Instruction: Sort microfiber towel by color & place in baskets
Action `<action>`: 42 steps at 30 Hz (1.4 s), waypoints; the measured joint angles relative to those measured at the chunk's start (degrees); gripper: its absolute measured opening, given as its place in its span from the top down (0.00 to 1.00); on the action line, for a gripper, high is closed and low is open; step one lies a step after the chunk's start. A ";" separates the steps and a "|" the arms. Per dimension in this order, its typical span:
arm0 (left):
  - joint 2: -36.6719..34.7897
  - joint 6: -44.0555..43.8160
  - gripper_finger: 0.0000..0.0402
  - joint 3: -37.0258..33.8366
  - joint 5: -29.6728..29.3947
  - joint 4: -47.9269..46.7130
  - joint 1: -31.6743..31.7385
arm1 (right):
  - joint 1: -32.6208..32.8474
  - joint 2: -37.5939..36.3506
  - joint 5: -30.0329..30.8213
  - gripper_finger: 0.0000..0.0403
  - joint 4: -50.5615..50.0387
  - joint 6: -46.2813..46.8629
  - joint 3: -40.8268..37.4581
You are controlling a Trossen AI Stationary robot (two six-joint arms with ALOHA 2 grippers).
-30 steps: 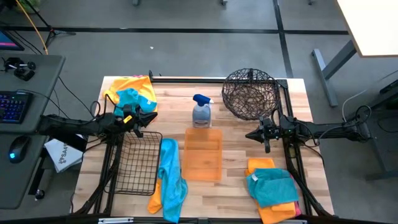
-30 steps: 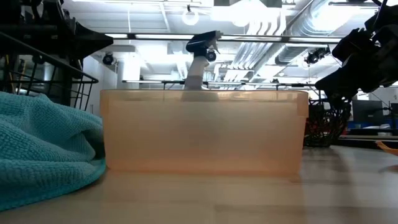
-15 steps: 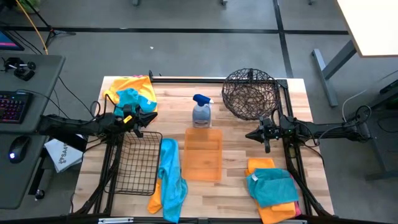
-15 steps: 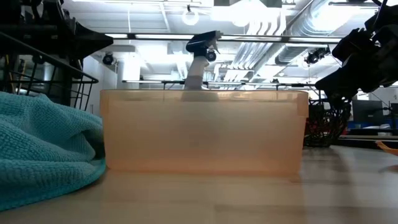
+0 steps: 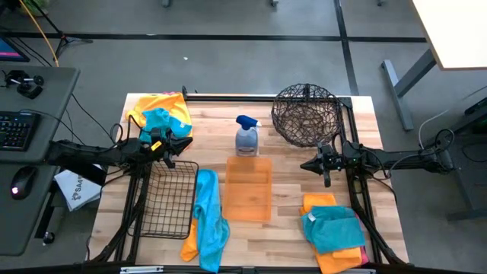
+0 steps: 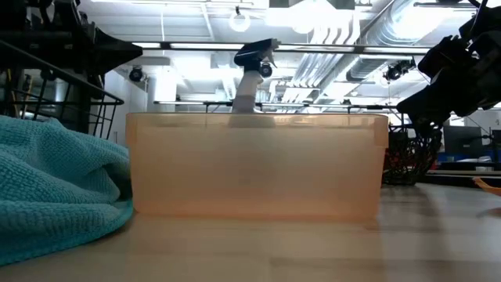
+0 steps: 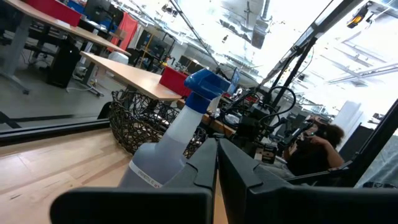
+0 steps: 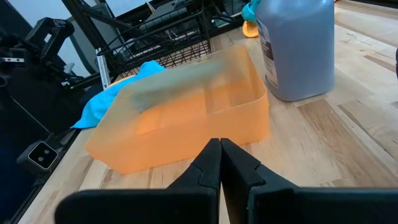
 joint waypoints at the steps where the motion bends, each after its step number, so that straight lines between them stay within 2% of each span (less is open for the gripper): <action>1: 0.01 0.00 0.99 0.00 0.00 0.01 0.00 | -0.01 0.00 0.00 1.00 0.00 0.00 0.00; 10: 0.01 0.00 0.99 -0.01 0.00 0.00 0.00 | 0.00 0.01 0.10 1.00 0.09 -0.14 -0.02; 12: 0.02 0.00 0.99 -0.02 0.00 0.00 0.00 | 0.00 0.03 0.15 1.00 1.54 4.12 -0.04; 13: 0.01 0.00 0.99 -0.01 0.00 0.00 0.01 | -0.02 0.03 0.32 1.00 3.68 8.65 -0.04; 15: 0.00 0.00 0.99 0.00 0.00 0.02 0.01 | 0.02 0.08 4.75 1.00 10.72 18.72 -0.04; 17: 0.02 0.00 0.99 -0.01 0.00 0.00 0.01 | 0.00 0.06 13.67 1.00 18.76 28.30 -0.04; 19: 0.00 0.00 0.99 -0.02 0.00 0.00 0.01 | -0.41 1.12 21.37 1.00 29.79 31.12 -0.04; 21: 0.02 0.00 0.99 -0.02 0.00 -0.02 0.00 | -1.84 3.39 21.50 1.00 40.90 30.44 0.66; 23: 0.02 0.00 0.99 -0.01 0.00 -0.02 0.01 | -3.17 6.23 14.22 0.98 42.17 28.17 5.26; 25: 0.02 0.00 0.99 0.00 0.00 -0.03 0.00 | -3.80 8.82 3.37 0.94 31.33 24.67 12.42; 28: 0.02 -0.01 0.99 -0.02 0.00 -0.07 0.01 | -3.09 13.50 -8.92 0.83 -2.53 14.52 26.56; 30: 0.02 0.00 0.99 -0.02 0.00 -0.13 -0.01 | -0.78 17.60 -11.27 0.74 -24.02 7.41 34.95; 33: 0.02 0.00 0.99 -0.01 0.00 -0.22 0.01 | 6.12 22.82 -15.88 0.60 -44.41 4.03 42.48; 35: 0.02 0.00 0.99 0.00 0.00 -0.20 0.01 | 12.75 25.44 -18.20 0.52 -52.59 6.49 44.35; 37: 0.02 0.00 0.99 -0.01 0.00 -0.22 0.01 | 19.88 27.33 -17.31 0.47 -56.41 11.16 44.49; 42: 0.00 0.00 0.99 -0.01 0.00 -0.20 0.00 | 34.96 32.66 -10.90 0.44 -50.38 26.82 41.35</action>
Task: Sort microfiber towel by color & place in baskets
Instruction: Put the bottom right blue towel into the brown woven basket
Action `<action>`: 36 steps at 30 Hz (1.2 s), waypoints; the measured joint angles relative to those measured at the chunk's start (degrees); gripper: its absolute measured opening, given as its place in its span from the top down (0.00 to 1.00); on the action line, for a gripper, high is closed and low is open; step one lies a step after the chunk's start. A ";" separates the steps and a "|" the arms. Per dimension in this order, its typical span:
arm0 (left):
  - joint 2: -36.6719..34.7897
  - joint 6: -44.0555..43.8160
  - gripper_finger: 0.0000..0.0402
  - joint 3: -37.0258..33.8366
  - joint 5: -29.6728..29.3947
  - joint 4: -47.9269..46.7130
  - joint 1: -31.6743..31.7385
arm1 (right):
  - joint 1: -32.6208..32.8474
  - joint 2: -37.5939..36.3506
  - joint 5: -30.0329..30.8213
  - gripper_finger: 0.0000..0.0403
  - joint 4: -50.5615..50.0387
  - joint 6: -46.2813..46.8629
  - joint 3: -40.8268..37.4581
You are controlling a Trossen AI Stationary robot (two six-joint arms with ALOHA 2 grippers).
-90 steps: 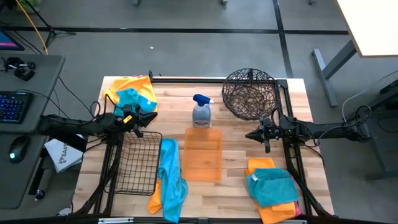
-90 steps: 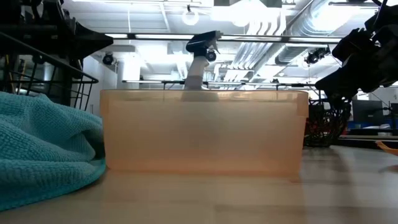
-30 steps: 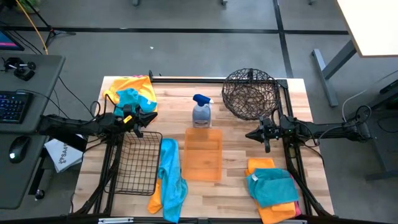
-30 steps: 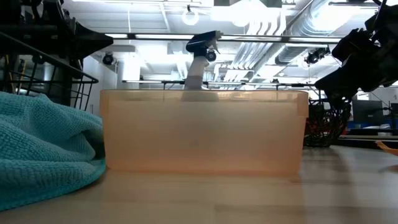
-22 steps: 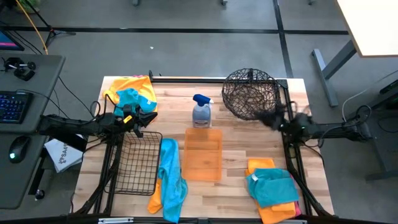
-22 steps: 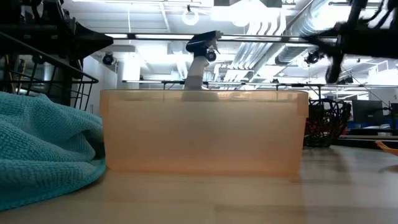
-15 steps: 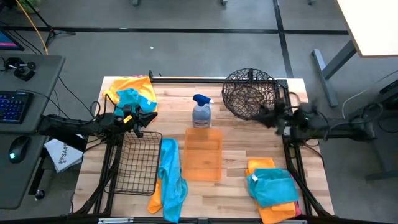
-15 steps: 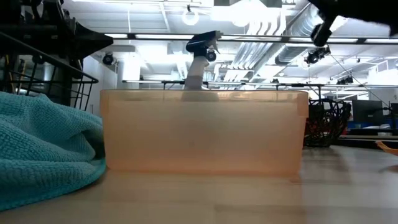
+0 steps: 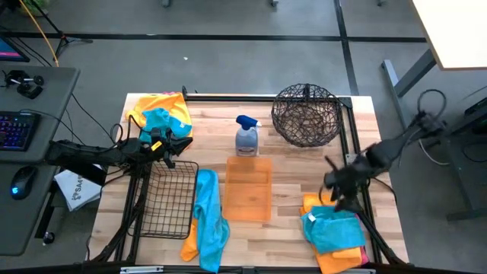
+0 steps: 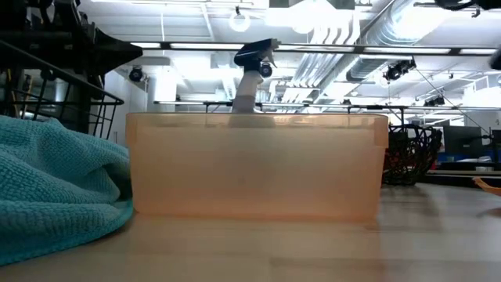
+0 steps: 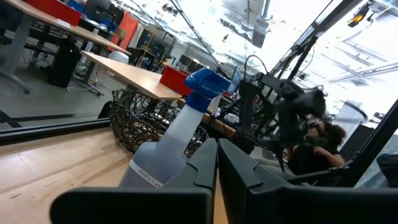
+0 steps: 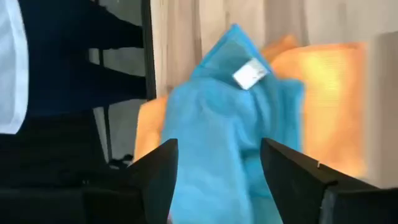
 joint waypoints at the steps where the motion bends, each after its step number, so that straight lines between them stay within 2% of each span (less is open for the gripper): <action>1: 0.02 0.00 0.99 -0.01 0.00 0.00 -0.01 | 2.03 1.86 1.33 0.44 1.36 2.10 -0.02; 4: 0.02 0.00 0.99 -0.01 0.00 0.00 0.00 | 6.46 7.84 3.42 0.44 2.79 7.41 -0.04; 9: 0.02 0.00 0.99 -0.01 0.00 0.00 0.01 | 10.46 18.83 2.19 0.44 5.13 11.80 -0.11; 14: 0.02 0.00 0.99 0.00 0.00 0.00 0.00 | 11.23 27.90 -2.78 0.44 9.06 13.24 0.46; 19: 0.00 0.00 0.99 0.01 0.00 0.00 0.01 | 11.49 34.32 -2.12 0.46 9.11 12.52 4.52; 29: 0.00 0.00 0.99 0.01 0.00 0.00 0.01 | 11.75 41.52 4.16 0.71 -0.87 4.74 12.97; 32: 0.00 0.00 0.99 0.01 0.00 0.00 0.01 | 11.75 42.73 3.54 0.79 -1.16 4.25 13.16; 36: 0.02 0.00 0.99 -0.01 0.00 0.00 0.00 | 11.47 42.74 1.37 0.97 0.05 5.38 13.16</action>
